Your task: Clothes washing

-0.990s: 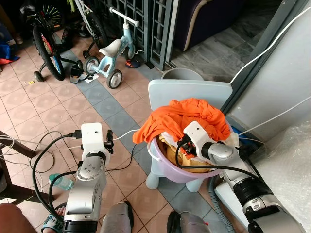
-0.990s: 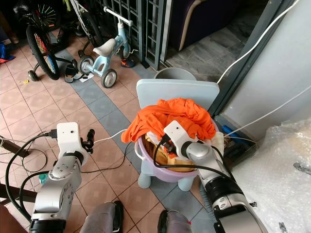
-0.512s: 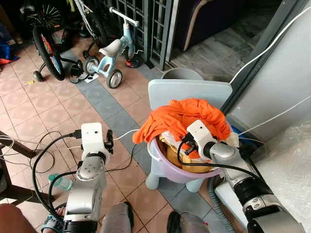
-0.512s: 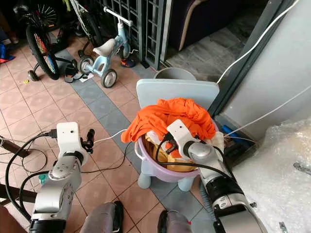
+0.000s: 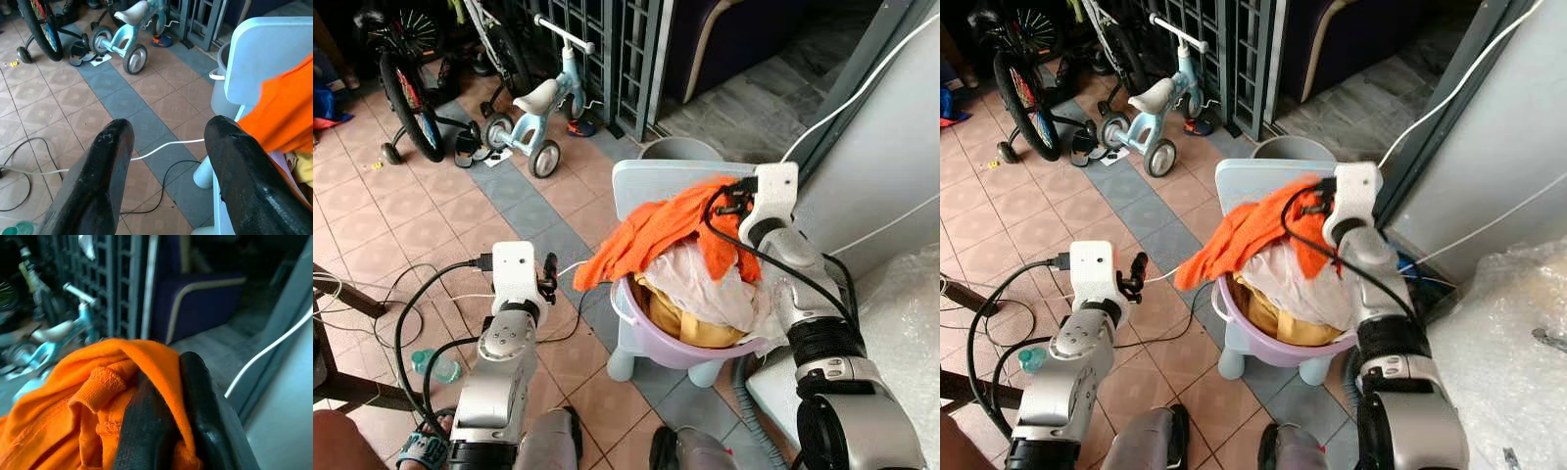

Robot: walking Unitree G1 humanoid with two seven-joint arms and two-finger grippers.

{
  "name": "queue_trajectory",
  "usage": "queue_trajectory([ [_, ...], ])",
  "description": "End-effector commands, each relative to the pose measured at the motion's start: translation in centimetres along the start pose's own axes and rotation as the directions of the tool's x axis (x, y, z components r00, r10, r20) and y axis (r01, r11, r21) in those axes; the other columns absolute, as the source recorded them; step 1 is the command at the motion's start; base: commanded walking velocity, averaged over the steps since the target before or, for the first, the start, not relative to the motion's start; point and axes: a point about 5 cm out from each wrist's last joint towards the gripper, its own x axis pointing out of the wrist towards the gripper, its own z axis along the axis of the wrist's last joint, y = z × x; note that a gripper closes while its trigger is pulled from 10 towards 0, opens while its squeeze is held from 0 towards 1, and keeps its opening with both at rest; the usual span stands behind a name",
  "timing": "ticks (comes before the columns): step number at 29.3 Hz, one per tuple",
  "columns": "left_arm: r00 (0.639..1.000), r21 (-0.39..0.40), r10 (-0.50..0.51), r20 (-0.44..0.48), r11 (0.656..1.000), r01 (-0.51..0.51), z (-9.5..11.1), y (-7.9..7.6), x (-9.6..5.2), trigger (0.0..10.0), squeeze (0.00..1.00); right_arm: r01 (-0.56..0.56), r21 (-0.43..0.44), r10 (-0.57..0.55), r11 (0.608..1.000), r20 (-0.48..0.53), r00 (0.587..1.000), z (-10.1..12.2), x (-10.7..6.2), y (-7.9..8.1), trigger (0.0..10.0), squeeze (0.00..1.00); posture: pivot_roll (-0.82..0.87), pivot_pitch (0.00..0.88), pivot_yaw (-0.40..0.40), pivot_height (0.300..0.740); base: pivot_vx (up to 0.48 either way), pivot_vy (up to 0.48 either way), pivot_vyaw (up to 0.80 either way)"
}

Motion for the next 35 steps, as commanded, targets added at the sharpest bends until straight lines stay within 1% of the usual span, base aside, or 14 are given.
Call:
queue_trajectory([
  [1, 1.0, 0.009, -0.015, -0.001, 1.0, 0.015, -0.1, -0.2, 0.0, 10.0, 0.0, 0.163, -0.016, -0.158, 0.986, 0.169, 0.973, 4.5, 0.8, -3.1, 0.0, 0.0, 0.06, 0.073, -0.01, 0.74, 0.0, 0.0, 0.0],
  [3, 1.0, 0.014, -0.019, 0.004, 1.0, 0.019, -0.1, -0.2, 0.1, 10.0, 0.0, 0.239, -0.008, -0.234, 0.971, 0.183, 0.955, 5.5, 1.1, -4.7, 0.0, 0.0, 0.06, 0.069, -0.009, 0.74, 0.0, 0.0, 0.0],
  [4, 1.0, 0.013, -0.023, 0.008, 1.0, 0.023, 0.0, -0.2, 0.2, 10.0, 0.0, 0.303, 0.005, -0.299, 0.953, 0.191, 0.935, 6.4, 1.3, -6.2, 0.0, 0.0, 0.06, 0.064, -0.008, 0.74, 0.0, 0.0, 0.0],
  [5, 1.0, 0.013, -0.023, 0.008, 1.0, 0.023, 0.0, -0.2, 0.2, 10.0, 0.0, 0.303, 0.005, -0.299, 0.953, 0.191, 0.935, 6.4, 1.3, -6.2, 0.0, 0.0, 0.06, 0.064, -0.008, 0.74, 0.0, 0.0, 0.0],
  [6, 1.0, 0.012, -0.025, 0.012, 1.0, 0.025, 0.1, -0.2, 0.3, 10.0, 0.0, 0.347, -0.008, -0.339, 0.938, 0.196, 0.92, 6.7, 1.2, -7.2, 5.7, 0.0, 0.06, 0.061, -0.008, 0.74, 0.0, 0.0, -0.8],
  [7, 0.999, 0.011, -0.03, 0.019, 1.0, 0.03, 0.1, -0.3, 0.3, 10.0, 0.0, 0.388, -0.021, -0.378, 0.921, 0.187, 0.907, 6.7, 1.1, -8.1, 10.0, 0.0, 0.06, 0.058, -0.007, 0.74, 0.0, 0.0, -0.79],
  [12, 0.999, 0.014, -0.034, 0.026, 0.999, 0.034, 0.2, -0.3, 0.4, 10.0, 0.0, 0.441, -0.016, -0.433, 0.897, 0.161, 0.887, 6.0, 0.8, -9.1, 10.0, 0.0, 0.06, 0.054, -0.005, 0.74, 0.0, -0.205, -0.78],
  [14, 0.999, 0.025, -0.03, 0.033, 0.999, 0.029, 0.2, -0.2, 0.3, 10.0, 0.0, 0.479, -0.027, -0.468, 0.877, 0.167, 0.868, 5.7, 0.5, -9.8, 10.0, 0.0, 0.06, 0.055, -0.003, 0.74, 0.0, -0.431, -0.78],
  [18, 0.999, 0.024, -0.032, 0.032, 0.999, 0.031, 0.1, -0.2, 0.3, 10.0, 0.0, 0.527, -0.049, -0.508, 0.849, 0.202, 0.837, 6.3, 0.3, -10.8, 10.0, 0.0, 0.05, 0.056, 0.002, 0.74, 0.0, -0.428, -0.78],
  [22, 0.999, 0.024, -0.034, 0.033, 0.999, 0.034, 0.1, -0.2, 0.4, 10.0, 0.0, 0.549, -0.063, -0.525, 0.834, 0.219, 0.823, 6.8, 0.3, -11.4, 10.0, 0.0, 0.05, 0.056, 0.002, 0.74, 0.0, -0.427, -0.78],
  [25, 0.998, 0.018, -0.039, 0.039, 0.999, 0.039, 0.2, -0.3, 0.4, 10.0, 0.0, 0.592, -0.065, -0.564, 0.803, 0.235, 0.791, 7.7, 0.1, -13.0, 10.0, 0.0, 0.05, 0.058, 0.001, 0.74, 0.0, -0.43, -0.79],
  [28, 0.998, 0.02, -0.041, 0.041, 0.999, 0.041, 0.2, -0.4, 0.4, 10.0, 0.0, 0.606, -0.065, -0.577, 0.793, 0.237, 0.781, 7.9, 0.0, -13.6, 10.0, 0.0, 0.05, 0.059, 0.001, 0.74, 0.0, -0.462, -0.78],
  [32, 0.999, -0.007, -0.033, 0.037, 0.999, 0.033, 0.1, -0.5, 0.4, 10.0, 0.0, 0.623, -0.065, -0.595, 0.78, 0.233, 0.769, 8.3, -0.1, -14.5, 10.0, 0.0, 0.05, 0.06, 0.002, 0.74, 0.0, 0.0, -0.79],
  [35, 0.999, -0.011, -0.032, 0.041, 0.999, 0.032, 0.2, -0.4, 0.3, 10.0, 0.0, 0.612, -0.041, -0.597, 0.79, 0.179, 0.782, 7.9, 0.0, -14.9, 10.0, 0.0, 0.05, 0.061, 0.002, 0.74, 0.0, 0.0, -0.53],
])
